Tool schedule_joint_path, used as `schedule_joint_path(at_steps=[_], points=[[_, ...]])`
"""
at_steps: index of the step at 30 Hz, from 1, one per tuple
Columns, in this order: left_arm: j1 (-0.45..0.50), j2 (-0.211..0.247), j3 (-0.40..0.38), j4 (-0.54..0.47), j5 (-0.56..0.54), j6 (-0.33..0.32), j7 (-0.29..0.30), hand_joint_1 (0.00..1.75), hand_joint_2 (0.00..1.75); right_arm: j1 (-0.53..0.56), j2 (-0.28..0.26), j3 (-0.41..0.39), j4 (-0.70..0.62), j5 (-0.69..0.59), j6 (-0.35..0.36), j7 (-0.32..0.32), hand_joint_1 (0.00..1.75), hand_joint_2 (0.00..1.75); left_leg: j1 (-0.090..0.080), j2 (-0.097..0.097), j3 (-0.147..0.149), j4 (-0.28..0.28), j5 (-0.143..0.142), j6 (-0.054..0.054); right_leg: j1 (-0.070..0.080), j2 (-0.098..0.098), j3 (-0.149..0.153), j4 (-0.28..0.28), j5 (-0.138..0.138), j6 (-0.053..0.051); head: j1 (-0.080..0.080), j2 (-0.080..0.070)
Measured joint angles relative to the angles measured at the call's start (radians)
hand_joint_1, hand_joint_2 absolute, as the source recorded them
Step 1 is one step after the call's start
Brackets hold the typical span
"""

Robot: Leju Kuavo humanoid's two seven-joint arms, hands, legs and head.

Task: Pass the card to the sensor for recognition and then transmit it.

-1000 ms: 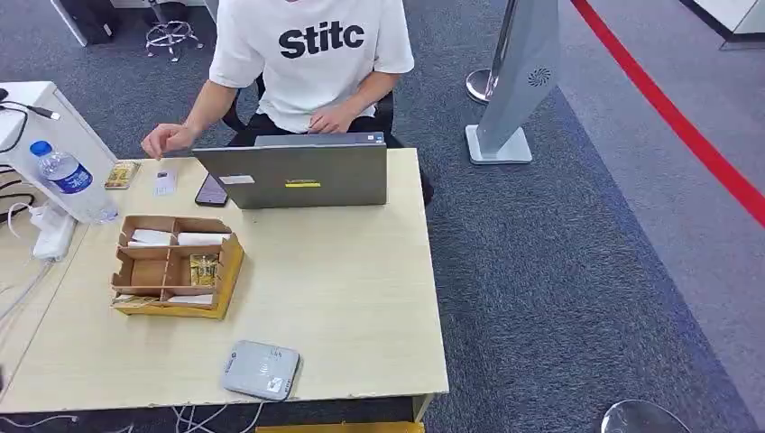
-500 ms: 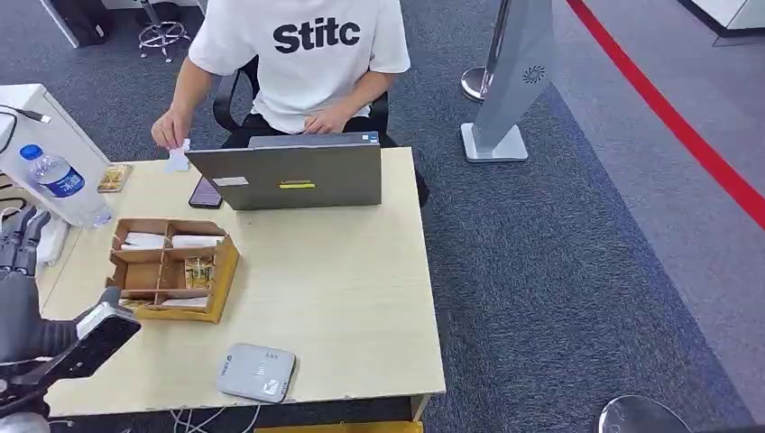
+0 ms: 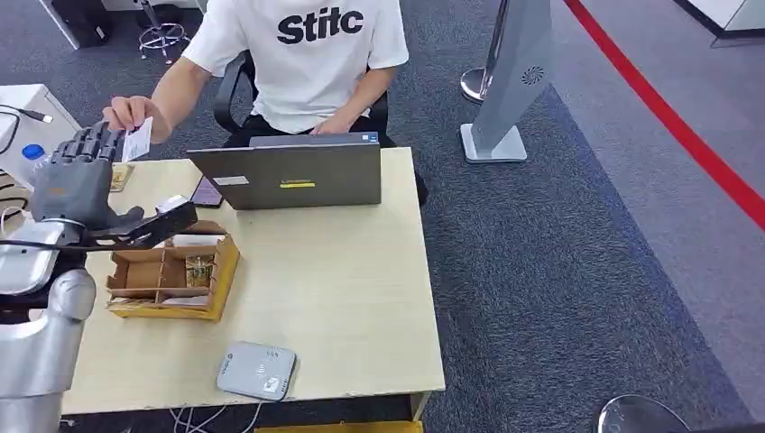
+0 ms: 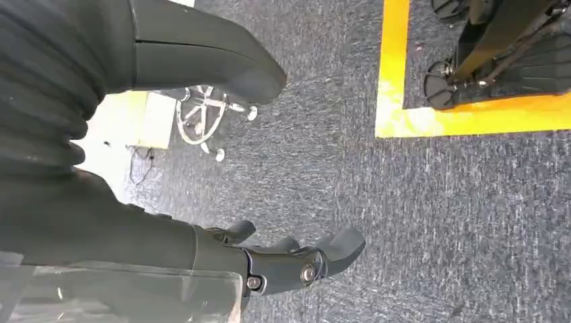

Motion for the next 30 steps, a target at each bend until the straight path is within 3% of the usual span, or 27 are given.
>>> schedule_joint_path(at_steps=[8, 9, 10, 22, 30], points=[[-0.097, 0.0, -0.056, 0.098, -0.008, -0.004, 0.011, 0.0, 1.75, -0.003, -0.022, 0.0, 0.044, 0.002, -0.01, 0.002, 0.0, 1.75, 0.0, 0.0, 0.0, -0.001, -0.001, 0.0, 0.0, 0.001, -0.001, 0.0, -0.001, 0.0, 0.0, 0.0], [-0.098, 0.0, -0.056, 0.099, -0.006, -0.004, 0.011, 0.23, 1.75, -0.003, -0.022, 0.0, 0.046, 0.004, -0.01, 0.002, 0.0, 1.75, 0.0, 0.0, 0.0, -0.001, -0.001, 0.0, 0.0, 0.001, -0.001, 0.0, -0.001, 0.0, 0.0, 0.0], [-0.099, 0.0, -0.058, 0.101, -0.004, -0.004, 0.011, 1.75, 1.75, -0.003, -0.023, 0.0, 0.048, 0.008, -0.011, 0.003, 0.0, 1.75, 0.0, 0.0, 0.0, -0.001, -0.001, 0.0, 0.0, 0.001, -0.001, 0.0, -0.001, 0.0, 0.0, 0.0], [-0.099, 0.007, -0.058, 0.104, 0.013, -0.014, 0.01, 1.75, 1.75, -0.003, -0.025, 0.0, 0.057, 0.019, -0.011, 0.004, 0.0, 1.75, 0.0, 0.0, 0.0, -0.001, -0.001, 0.0, 0.0, 0.001, -0.001, 0.0, -0.001, 0.0, 0.0, 0.0], [-0.094, 0.005, -0.058, 0.097, 0.034, 0.014, -0.018, 1.75, 1.75, -0.003, -0.025, -0.001, 0.058, 0.03, -0.007, 0.004, 0.0, 1.75, 0.0, 0.0, 0.0, -0.001, -0.001, 0.0, 0.0, 0.001, -0.001, 0.0, -0.001, 0.0, 0.0, 0.0]])
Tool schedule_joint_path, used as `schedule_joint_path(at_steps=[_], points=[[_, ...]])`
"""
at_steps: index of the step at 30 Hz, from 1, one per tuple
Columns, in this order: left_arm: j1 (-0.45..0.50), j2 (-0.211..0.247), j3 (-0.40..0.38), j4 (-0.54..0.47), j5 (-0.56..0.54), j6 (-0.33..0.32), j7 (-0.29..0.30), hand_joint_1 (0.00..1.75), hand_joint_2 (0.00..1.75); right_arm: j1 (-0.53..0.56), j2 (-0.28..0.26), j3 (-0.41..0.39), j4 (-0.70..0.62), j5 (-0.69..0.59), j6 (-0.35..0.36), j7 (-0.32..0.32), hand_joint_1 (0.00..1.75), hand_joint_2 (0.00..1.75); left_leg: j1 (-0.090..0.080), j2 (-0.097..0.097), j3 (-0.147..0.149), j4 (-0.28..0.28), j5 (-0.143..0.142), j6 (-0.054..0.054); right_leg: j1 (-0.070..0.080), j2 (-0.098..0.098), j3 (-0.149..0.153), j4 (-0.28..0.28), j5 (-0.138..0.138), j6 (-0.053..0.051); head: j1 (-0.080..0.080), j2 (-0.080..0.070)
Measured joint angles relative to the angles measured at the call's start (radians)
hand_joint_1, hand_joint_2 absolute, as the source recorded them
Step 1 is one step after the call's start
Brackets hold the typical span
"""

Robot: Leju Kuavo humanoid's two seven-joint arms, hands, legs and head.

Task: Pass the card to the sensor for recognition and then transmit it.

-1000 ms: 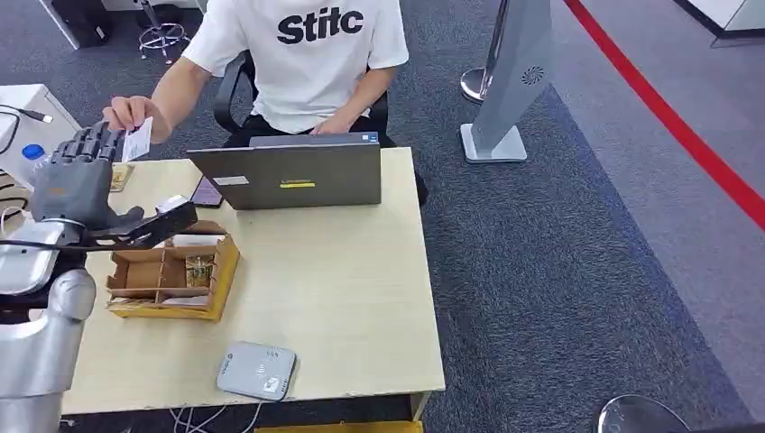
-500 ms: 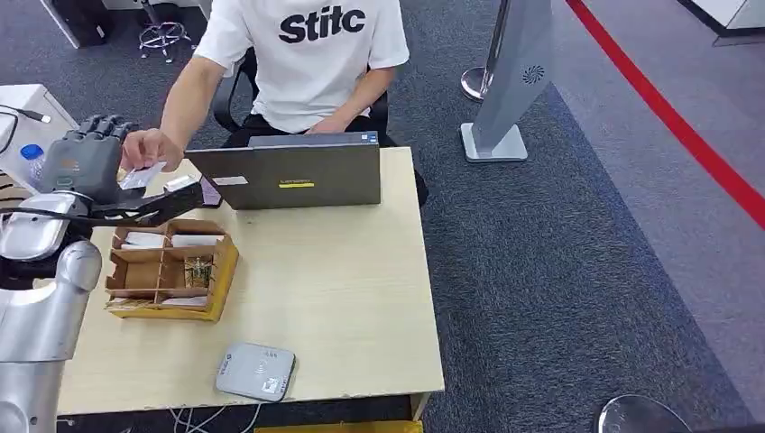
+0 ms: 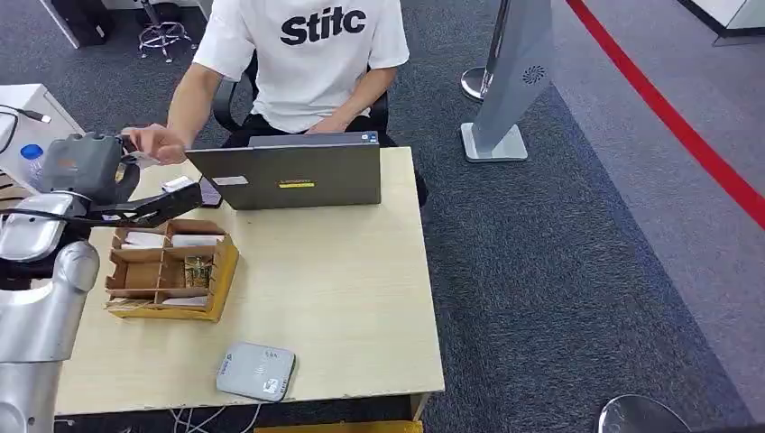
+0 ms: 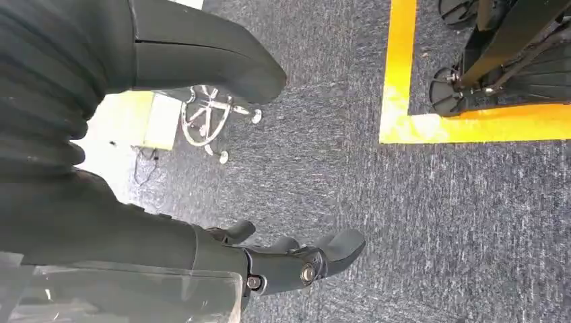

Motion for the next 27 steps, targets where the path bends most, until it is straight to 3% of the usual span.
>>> schedule_joint_path(at_steps=[5, 7, 10, 16, 19, 21, 23, 27], points=[[0.046, -0.026, 0.0, -0.085, 0.032, 0.034, -0.018, 1.75, 1.75, 0.0, 0.004, -0.01, -0.007, 0.002, 0.013, -0.003, 0.0, 1.75, 0.0, 0.0, -0.001, 0.0, 0.0, 0.0, 0.0, 0.0, 0.0, 0.0, 0.0, 0.0, 0.0, 0.0], [0.105, -0.049, 0.0, -0.179, 0.053, 0.075, -0.05, 1.75, 1.75, 0.002, 0.016, -0.018, -0.023, 0.0, 0.028, -0.005, 0.0, 1.75, -0.001, 0.001, 0.0, 0.0, -0.001, 0.0, -0.001, 0.001, 0.0, 0.0, 0.0, 0.0, 0.0, 0.0], [0.254, -0.086, -0.023, -0.374, 0.062, 0.15, -0.093, 1.75, 1.75, 0.005, 0.052, -0.043, -0.066, -0.004, 0.054, -0.012, 0.0, 1.75, -0.001, 0.002, 0.0, 0.0, -0.003, 0.002, -0.001, 0.002, 0.0, 0.0, -0.003, 0.001, 0.0, 0.0], [0.608, -0.124, -0.111, -0.624, 0.104, 0.313, -0.171, 1.75, 1.75, 0.003, 0.104, -0.098, -0.106, -0.047, 0.054, -0.05, 0.0, 1.75, -0.002, 0.009, 0.006, -0.002, -0.01, 0.0, -0.002, 0.009, 0.003, 0.0, -0.007, 0.001, -0.001, 0.0], [0.736, -0.129, -0.148, -0.659, 0.129, 0.362, -0.195, 1.75, 1.75, -0.011, 0.118, -0.118, -0.072, -0.078, -0.008, -0.07, 0.0, 1.75, -0.001, 0.007, 0.004, -0.002, -0.01, 0.0, -0.001, 0.007, 0.003, 0.0, -0.009, 0.001, 0.001, 0.0], [0.793, -0.128, -0.15, -0.676, 0.164, 0.36, -0.196, 1.75, 1.75, -0.029, 0.127, -0.12, -0.038, -0.115, -0.018, -0.083, 0.0, 1.75, -0.001, 0.008, 0.005, -0.003, -0.01, 0.0, -0.001, 0.007, 0.003, 0.0, -0.01, 0.0, 0.0, 0.0], [0.843, -0.128, -0.15, -0.674, 0.238, 0.351, -0.207, 1.75, 1.75, -0.056, 0.132, -0.12, -0.014, -0.161, 0.044, -0.082, 0.0, 1.75, -0.001, 0.008, 0.005, -0.003, -0.01, 0.0, -0.001, 0.007, 0.003, 0.0, -0.009, 0.0, 0.0, 0.0], [0.886, -0.128, -0.143, -0.652, 0.283, 0.347, -0.22, 1.75, 1.75, -0.123, 0.136, -0.107, -0.016, -0.29, 0.162, 0.012, 0.0, 1.75, -0.001, 0.006, 0.006, -0.003, -0.009, 0.0, -0.001, 0.005, 0.004, 0.0, -0.009, 0.0, 0.0, 0.0]])
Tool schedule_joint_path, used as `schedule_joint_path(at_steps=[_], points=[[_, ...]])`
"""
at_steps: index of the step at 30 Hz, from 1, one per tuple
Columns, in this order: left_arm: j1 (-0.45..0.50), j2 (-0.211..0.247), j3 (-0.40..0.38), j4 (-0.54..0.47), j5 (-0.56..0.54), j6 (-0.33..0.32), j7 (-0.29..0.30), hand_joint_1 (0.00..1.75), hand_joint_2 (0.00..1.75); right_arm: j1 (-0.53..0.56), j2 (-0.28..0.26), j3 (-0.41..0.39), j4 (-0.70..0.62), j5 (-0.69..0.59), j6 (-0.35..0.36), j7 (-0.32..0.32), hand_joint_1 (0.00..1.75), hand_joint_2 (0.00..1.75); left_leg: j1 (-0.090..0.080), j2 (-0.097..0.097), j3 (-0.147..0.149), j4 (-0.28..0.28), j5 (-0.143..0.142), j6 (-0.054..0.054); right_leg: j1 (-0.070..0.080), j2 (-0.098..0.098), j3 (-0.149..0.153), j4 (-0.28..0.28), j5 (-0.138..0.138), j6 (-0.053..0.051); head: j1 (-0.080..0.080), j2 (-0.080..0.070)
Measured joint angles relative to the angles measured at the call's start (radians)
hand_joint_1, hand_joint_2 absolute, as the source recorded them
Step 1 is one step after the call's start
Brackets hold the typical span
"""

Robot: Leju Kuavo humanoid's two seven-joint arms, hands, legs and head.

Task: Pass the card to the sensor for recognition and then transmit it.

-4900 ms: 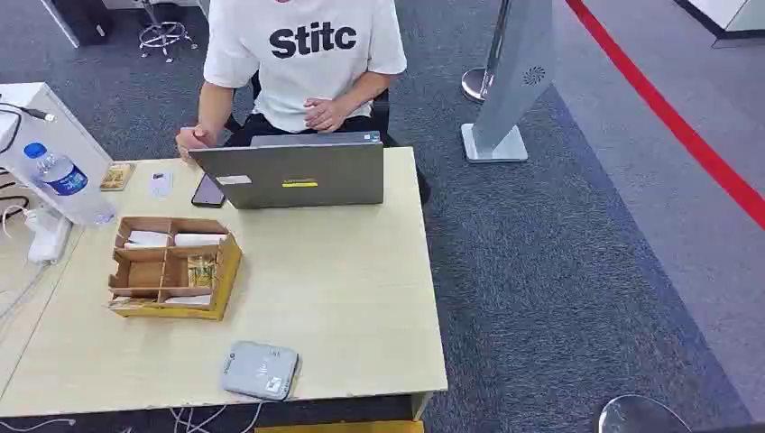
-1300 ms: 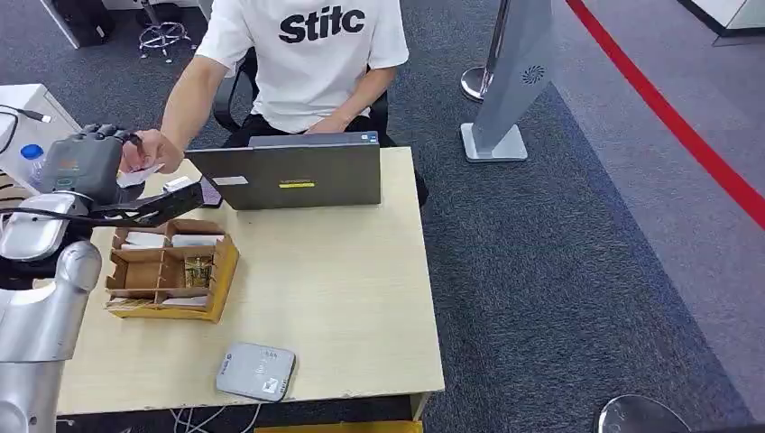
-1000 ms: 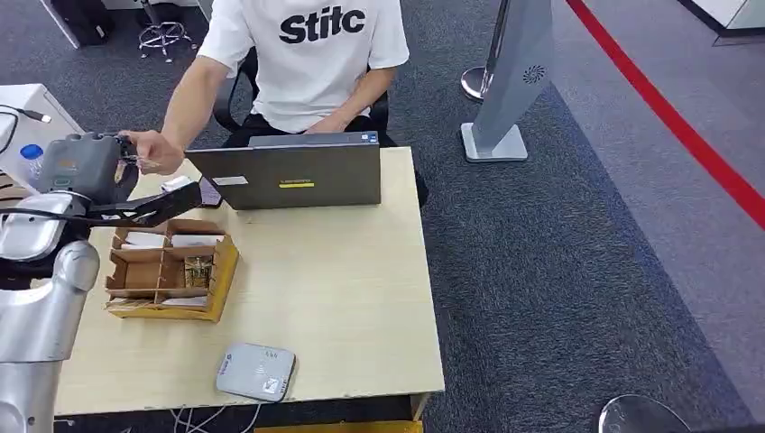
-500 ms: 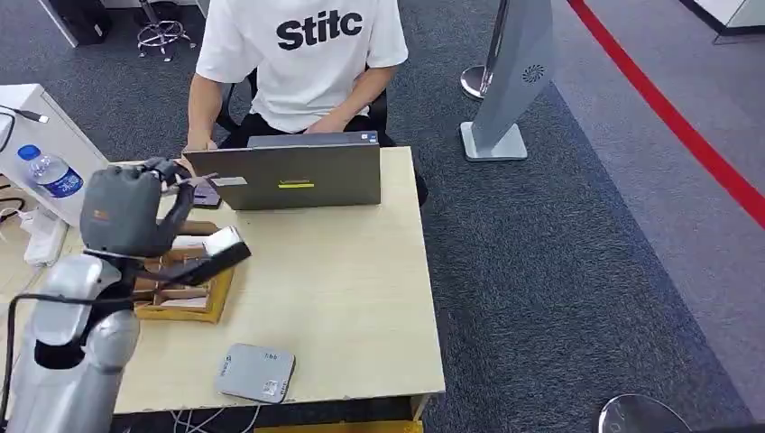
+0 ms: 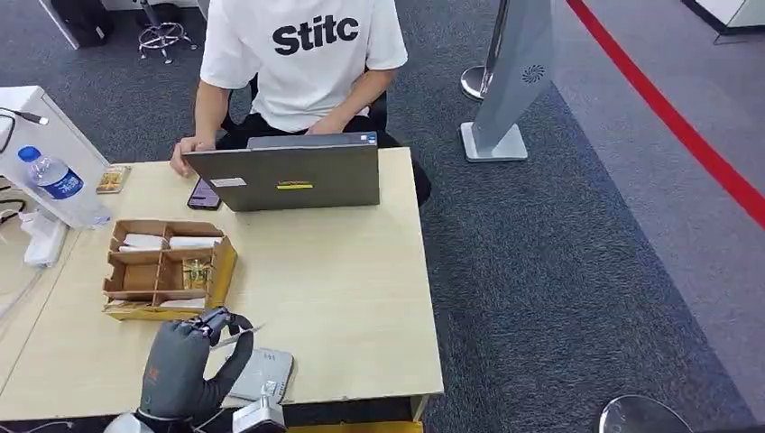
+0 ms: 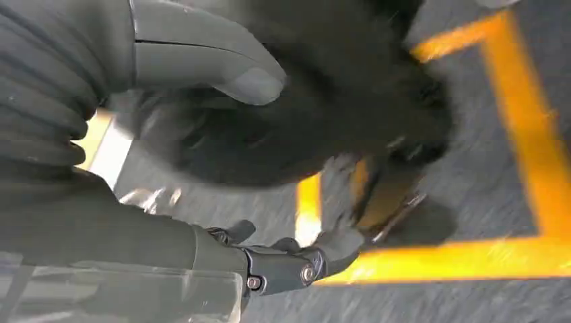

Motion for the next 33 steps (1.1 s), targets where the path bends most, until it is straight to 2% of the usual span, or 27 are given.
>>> schedule_joint_path(at_steps=[4, 9, 17, 20, 25, 29, 33], points=[[0.01, -0.002, 0.021, 0.072, 0.033, -0.027, 0.019, 1.75, 1.75, -0.019, 0.0, 0.098, -0.028, -0.238, 0.01, 0.099, 0.0, 1.75, 0.0, -0.002, 0.001, 0.0, 0.0, 0.0, 0.0, -0.002, 0.001, 0.0, 0.0, 0.0, 0.0, 0.0], [0.004, -0.011, 0.048, 0.204, 0.035, -0.04, 0.018, 1.75, 1.75, 0.006, 0.0, 0.257, -0.066, -0.433, -0.005, 0.155, 0.0, 1.75, 0.0, -0.003, 0.001, 0.0, 0.0, 0.0, 0.0, -0.002, 0.001, 0.0, 0.0, 0.0, 0.0, 0.0], [-0.021, -0.038, 0.059, 0.346, 0.028, -0.061, 0.016, 1.75, 1.75, 0.099, -0.003, 0.59, -0.195, -0.802, -0.069, 0.311, 0.0, 1.75, 0.0, -0.003, 0.001, 0.0, 0.0, 0.0, 0.0, -0.002, 0.001, 0.0, 0.0, 0.0, 0.0, 0.0], [-0.036, -0.046, 0.059, 0.379, 0.024, -0.066, 0.014, 1.75, 1.75, 0.126, -0.006, 0.693, -0.243, -0.873, -0.088, 0.347, 0.0, 1.75, 0.0, -0.003, 0.001, 0.0, 0.0, 0.0, 0.0, -0.003, 0.001, 0.0, 0.0, 0.0, 0.0, 0.0], [-0.053, -0.06, 0.059, 0.416, 0.02, -0.068, 0.008, 1.75, 1.75, 0.16, -0.011, 0.802, -0.292, -0.93, -0.108, 0.363, 0.0, 1.75, 0.0, -0.003, 0.001, 0.0, 0.0, 0.0, 0.0, -0.003, 0.001, 0.0, 0.0, 0.0, 0.0, 0.0], [-0.064, -0.066, 0.059, 0.431, 0.018, -0.068, 0.007, 1.75, 1.75, 0.181, -0.014, 0.853, -0.312, -0.951, -0.118, 0.364, 0.0, 1.75, 0.0, -0.003, 0.001, 0.0, 0.0, 0.0, 0.0, -0.003, 0.001, 0.0, 0.0, 0.0, 0.0, 0.0], [-0.067, -0.068, 0.059, 0.436, 0.018, -0.062, 0.006, 1.75, 1.75, 0.203, -0.014, 0.87, -0.352, -1.011, -0.156, 0.342, 0.0, 1.75, 0.0, -0.004, 0.001, 0.0, 0.0, 0.0, 0.0, -0.003, 0.001, 0.0, 0.0, 0.0, 0.0, 0.0]])
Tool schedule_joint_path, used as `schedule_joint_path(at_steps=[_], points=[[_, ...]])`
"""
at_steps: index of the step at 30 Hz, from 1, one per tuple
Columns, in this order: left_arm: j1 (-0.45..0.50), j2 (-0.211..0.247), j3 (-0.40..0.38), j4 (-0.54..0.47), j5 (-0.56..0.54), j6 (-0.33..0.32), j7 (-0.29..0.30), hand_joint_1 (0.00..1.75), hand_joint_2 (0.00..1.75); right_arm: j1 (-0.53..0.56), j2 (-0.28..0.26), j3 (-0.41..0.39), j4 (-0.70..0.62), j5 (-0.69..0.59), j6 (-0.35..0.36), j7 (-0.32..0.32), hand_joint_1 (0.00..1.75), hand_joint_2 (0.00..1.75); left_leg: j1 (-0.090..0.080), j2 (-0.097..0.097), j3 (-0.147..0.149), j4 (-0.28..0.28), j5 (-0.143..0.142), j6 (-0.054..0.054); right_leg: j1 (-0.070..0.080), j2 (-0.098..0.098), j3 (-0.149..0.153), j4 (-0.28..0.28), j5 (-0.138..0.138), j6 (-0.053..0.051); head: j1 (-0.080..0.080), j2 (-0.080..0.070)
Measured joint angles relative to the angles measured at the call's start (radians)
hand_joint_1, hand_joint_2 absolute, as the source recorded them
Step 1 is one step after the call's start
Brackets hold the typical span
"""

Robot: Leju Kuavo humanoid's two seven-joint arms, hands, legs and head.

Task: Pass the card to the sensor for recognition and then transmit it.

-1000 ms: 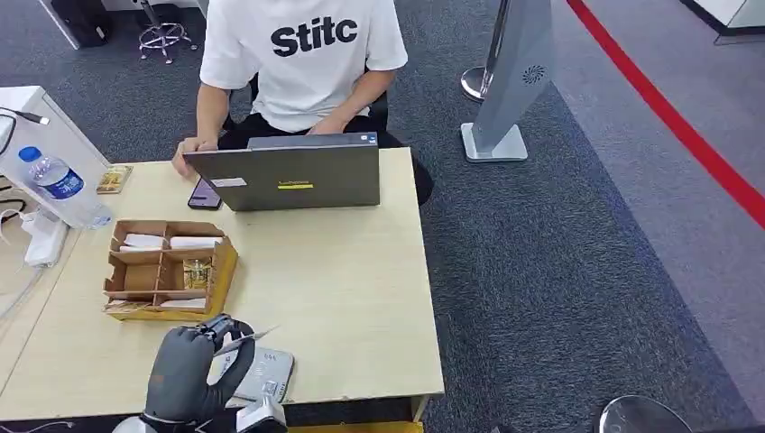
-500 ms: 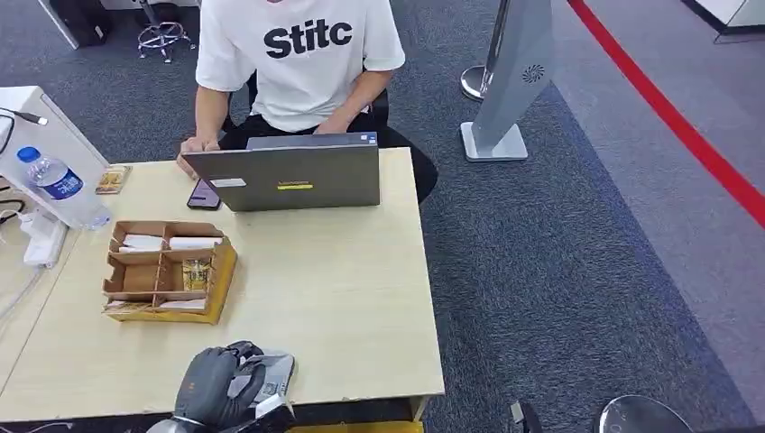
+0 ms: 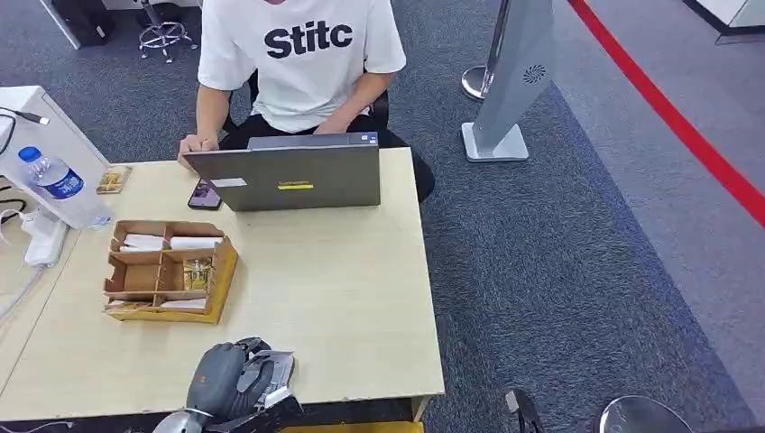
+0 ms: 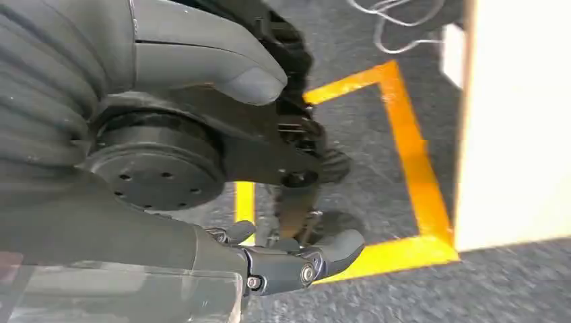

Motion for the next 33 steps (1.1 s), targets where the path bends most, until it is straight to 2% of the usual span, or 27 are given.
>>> schedule_joint_path(at_steps=[4, 8, 12, 15, 17, 19, 22, 24, 27, 30, 33], points=[[0.0, 0.004, 0.0, -0.003, 0.005, 0.0, -0.006, 1.75, 1.75, 0.037, 0.0, 0.0, -0.076, -0.132, -0.022, -0.016, 0.0, 1.75, 0.0, 0.0, 0.0, 0.0, 0.0, 0.0, 0.0, 0.0, 0.0, 0.0, 0.0, 0.0, 0.0, 0.0], [-0.001, 0.012, 0.008, -0.048, 0.018, -0.012, -0.043, 1.75, 1.75, 0.063, 0.0, -0.006, -0.179, -0.295, -0.057, -0.034, 0.0, 1.75, 0.0, 0.0, 0.0, 0.0, 0.0, 0.0, 0.0, 0.0, 0.0, 0.0, 0.0, 0.0, 0.0, 0.0], [-0.012, 0.015, 0.016, -0.091, 0.014, -0.019, -0.05, 1.75, 1.75, 0.07, 0.0, -0.02, -0.239, -0.32, -0.078, -0.045, 0.0, 1.75, 0.0, 0.0, 0.001, 0.0, 0.0, 0.0, 0.0, 0.0, 0.0, 0.0, 0.0, 0.0, 0.0, 0.0], [0.028, 0.014, 0.055, -0.184, -0.023, 0.004, -0.029, 1.75, 1.75, 0.141, 0.003, -0.022, -0.25, -0.355, -0.235, -0.158, 0.0, 1.75, 0.0, -0.003, 0.001, 0.0, -0.001, 0.001, 0.0, -0.003, 0.002, 0.0, -0.003, 0.001, 0.0, 0.0], [0.064, 0.01, 0.09, -0.247, -0.032, -0.006, -0.034, 1.75, 1.75, 0.213, 0.004, -0.021, -0.249, -0.384, -0.251, -0.225, 0.0, 1.75, 0.0, -0.008, 0.0, 0.0, -0.002, 0.0, 0.0, -0.009, 0.004, 0.0, -0.006, -0.001, 0.001, 0.0], [0.082, 0.01, 0.116, -0.284, -0.039, -0.007, -0.051, 1.75, 1.75, 0.257, 0.006, -0.02, -0.25, -0.403, -0.254, -0.245, 0.0, 1.75, 0.0, -0.006, 0.0, -0.001, -0.004, 0.0, 0.0, -0.007, 0.002, 0.0, -0.006, -0.001, 0.0, 0.0], [0.058, 0.01, 0.138, -0.335, -0.052, -0.009, -0.063, 1.75, 1.75, 0.274, 0.007, -0.015, -0.264, -0.421, -0.261, -0.242, 0.0, 1.75, 0.0, -0.004, 0.002, -0.001, -0.004, 0.0, 0.0, -0.005, 0.002, 0.0, -0.007, -0.002, 0.0, 0.0], [0.011, 0.018, 0.153, -0.355, -0.061, -0.026, -0.055, 1.75, 1.75, 0.273, 0.007, -0.016, -0.267, -0.384, -0.247, -0.224, 0.0, 1.75, 0.0, -0.006, 0.002, -0.001, -0.003, -0.001, 0.0, -0.007, 0.001, 0.0, -0.006, -0.002, 0.0, 0.0], [-0.11, 0.037, 0.176, -0.362, -0.058, -0.104, 0.007, 1.75, 1.75, 0.244, 0.007, -0.052, -0.248, -0.219, -0.175, -0.201, 0.0, 1.75, 0.0, -0.007, 0.001, -0.001, 0.0, -0.001, 0.0, -0.009, 0.003, 0.0, -0.004, -0.002, 0.0, 0.0], [-0.251, 0.064, 0.19, -0.325, -0.092, -0.169, 0.086, 1.75, 1.75, 0.183, 0.007, -0.144, -0.18, -0.037, -0.097, -0.208, 0.0, 1.75, 0.001, -0.007, 0.001, -0.001, 0.003, -0.001, 0.0, -0.008, 0.002, 0.001, -0.001, -0.004, 0.0, 0.0], [-0.409, 0.092, 0.202, -0.211, -0.142, -0.203, 0.146, 1.75, 1.75, 0.11, -0.003, -0.257, -0.076, 0.105, -0.067, -0.249, 0.0, 1.75, 0.0, -0.006, 0.001, -0.001, 0.007, -0.002, 0.0, -0.008, 0.002, 0.001, 0.003, -0.004, 0.0, 0.0]])
